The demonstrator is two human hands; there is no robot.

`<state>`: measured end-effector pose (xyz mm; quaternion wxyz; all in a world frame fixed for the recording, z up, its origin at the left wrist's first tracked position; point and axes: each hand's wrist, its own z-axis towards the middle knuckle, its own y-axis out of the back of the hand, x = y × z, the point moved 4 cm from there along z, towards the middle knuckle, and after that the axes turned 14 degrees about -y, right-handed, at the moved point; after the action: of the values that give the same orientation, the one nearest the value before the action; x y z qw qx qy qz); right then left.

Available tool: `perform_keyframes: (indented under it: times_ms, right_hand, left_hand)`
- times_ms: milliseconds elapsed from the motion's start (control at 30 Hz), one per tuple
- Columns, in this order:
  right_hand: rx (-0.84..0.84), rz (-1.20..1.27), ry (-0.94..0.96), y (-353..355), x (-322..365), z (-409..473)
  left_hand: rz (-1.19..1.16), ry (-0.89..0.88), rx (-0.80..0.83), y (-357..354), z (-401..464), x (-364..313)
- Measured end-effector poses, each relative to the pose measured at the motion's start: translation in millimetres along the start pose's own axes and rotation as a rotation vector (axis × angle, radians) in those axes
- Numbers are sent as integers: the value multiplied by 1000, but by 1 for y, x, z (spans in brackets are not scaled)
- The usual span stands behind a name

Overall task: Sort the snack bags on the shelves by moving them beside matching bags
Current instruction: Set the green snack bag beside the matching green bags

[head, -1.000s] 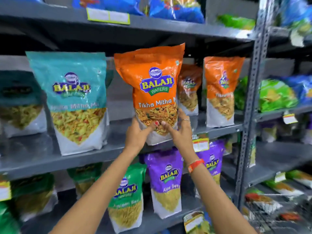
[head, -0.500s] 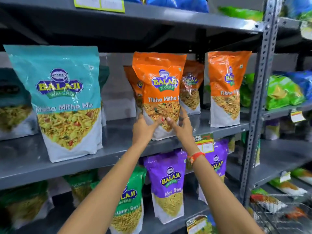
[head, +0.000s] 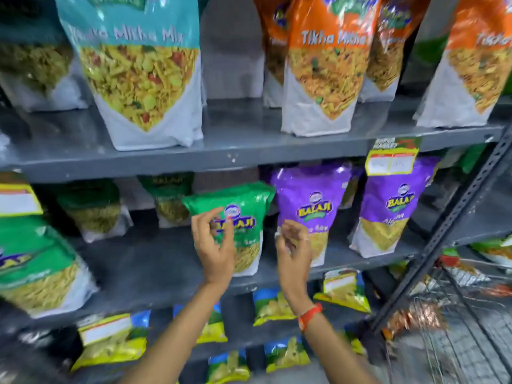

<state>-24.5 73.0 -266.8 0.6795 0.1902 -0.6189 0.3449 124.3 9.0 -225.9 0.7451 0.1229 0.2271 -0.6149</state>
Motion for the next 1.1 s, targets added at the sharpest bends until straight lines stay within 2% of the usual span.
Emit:
perform_keyframes:
  times_ms: [133, 233, 267, 333, 400, 467, 567, 833, 1100]
  right_hand:
    - [138, -180, -211, -22, -68, -9]
    - [188, -264, -395, -35, -93, 6]
    - [209, -264, -416, -38, -98, 9]
    - [234, -233, -416, -28, -99, 20]
    - [323, -163, -507, -56, -121, 19]
    - [266, -131, -495, -47, -116, 27]
    - [297, -113, -531, -60, -121, 26]
    - [442, -154, -495, -130, -130, -6]
    - [489, -128, -480, -181, -132, -32]
  left_hand:
    - [115, 454, 11, 32, -55, 76]
    - [-49, 886, 129, 25, -70, 111]
    - [-115, 968, 184, 22, -72, 119]
    - [-239, 993, 304, 3, -72, 114]
    - [-236, 1072, 318, 17, -70, 131]
    - [-294, 1081, 354, 6, -67, 120]
    - [-328, 1058, 384, 16, -60, 122]
    - [-257, 1021, 341, 94, -39, 149]
    - [-187, 1032, 257, 143, -24, 163]
